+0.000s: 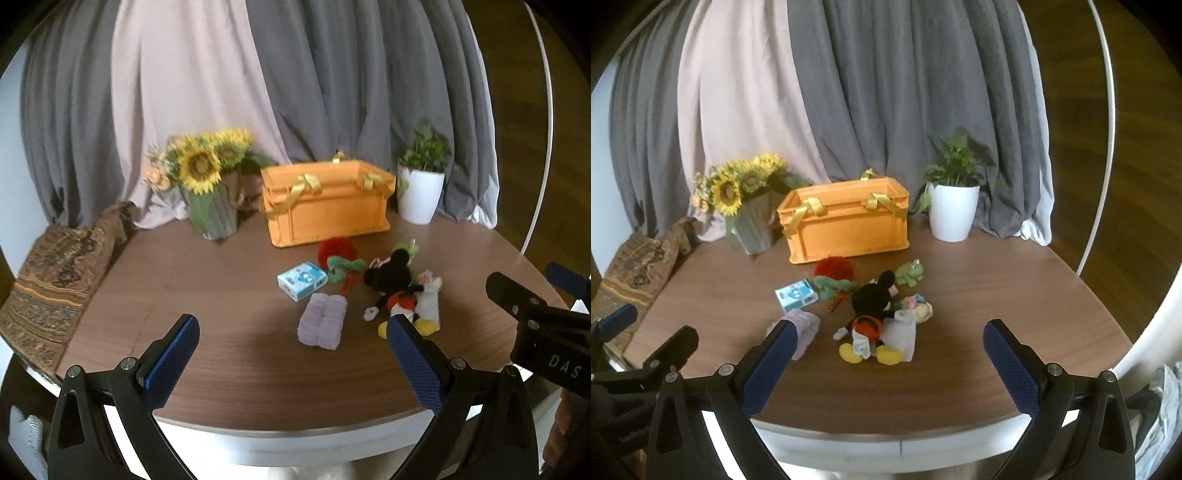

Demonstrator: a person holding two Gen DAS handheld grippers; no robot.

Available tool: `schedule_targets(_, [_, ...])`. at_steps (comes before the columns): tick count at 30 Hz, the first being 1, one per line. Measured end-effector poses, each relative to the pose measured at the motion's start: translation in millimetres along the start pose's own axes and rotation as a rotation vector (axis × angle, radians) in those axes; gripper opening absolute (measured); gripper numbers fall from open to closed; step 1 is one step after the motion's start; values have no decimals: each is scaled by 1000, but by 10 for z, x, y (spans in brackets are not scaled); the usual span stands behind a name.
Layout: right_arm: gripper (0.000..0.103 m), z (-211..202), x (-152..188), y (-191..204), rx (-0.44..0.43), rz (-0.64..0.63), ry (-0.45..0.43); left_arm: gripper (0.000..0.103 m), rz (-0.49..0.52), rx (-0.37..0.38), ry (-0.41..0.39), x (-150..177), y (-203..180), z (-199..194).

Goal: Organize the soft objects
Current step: 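Grasp the lilac towel with the left tool while the right tool grasps the Mickey plush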

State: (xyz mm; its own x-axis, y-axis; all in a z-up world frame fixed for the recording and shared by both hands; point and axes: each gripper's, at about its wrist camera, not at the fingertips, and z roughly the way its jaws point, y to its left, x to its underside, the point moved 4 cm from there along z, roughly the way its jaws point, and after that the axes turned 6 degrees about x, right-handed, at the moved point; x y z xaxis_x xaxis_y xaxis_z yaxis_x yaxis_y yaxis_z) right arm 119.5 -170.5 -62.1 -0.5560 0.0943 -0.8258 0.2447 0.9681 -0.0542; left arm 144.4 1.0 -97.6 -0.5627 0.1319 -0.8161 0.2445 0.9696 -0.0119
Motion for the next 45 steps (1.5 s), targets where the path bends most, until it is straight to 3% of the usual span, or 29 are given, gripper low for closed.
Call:
schedule_targets(17, [86,1136,103,514,144,-77,161,94,88,186,143,75,204,1177])
schedule_targets(20, [84,1252,145,548,165,-117,165,92,80,196,174,157,180,1305])
schedule_targets(28, [72,1563,317,589,113,-188,208,84,73,177,223,379,45,1559])
schedule_targets(37, [61,1774,414,665,84,-239,233,80,90,173,241,383,23,1753])
schedule_targets(41, [54,1873,453,671,82,-222,258,72,98,188,253,387,18,1825])
schedule_targets(45, [51,1944,486,677,90,-226,271,54,108,220,268,394,-24,1870])
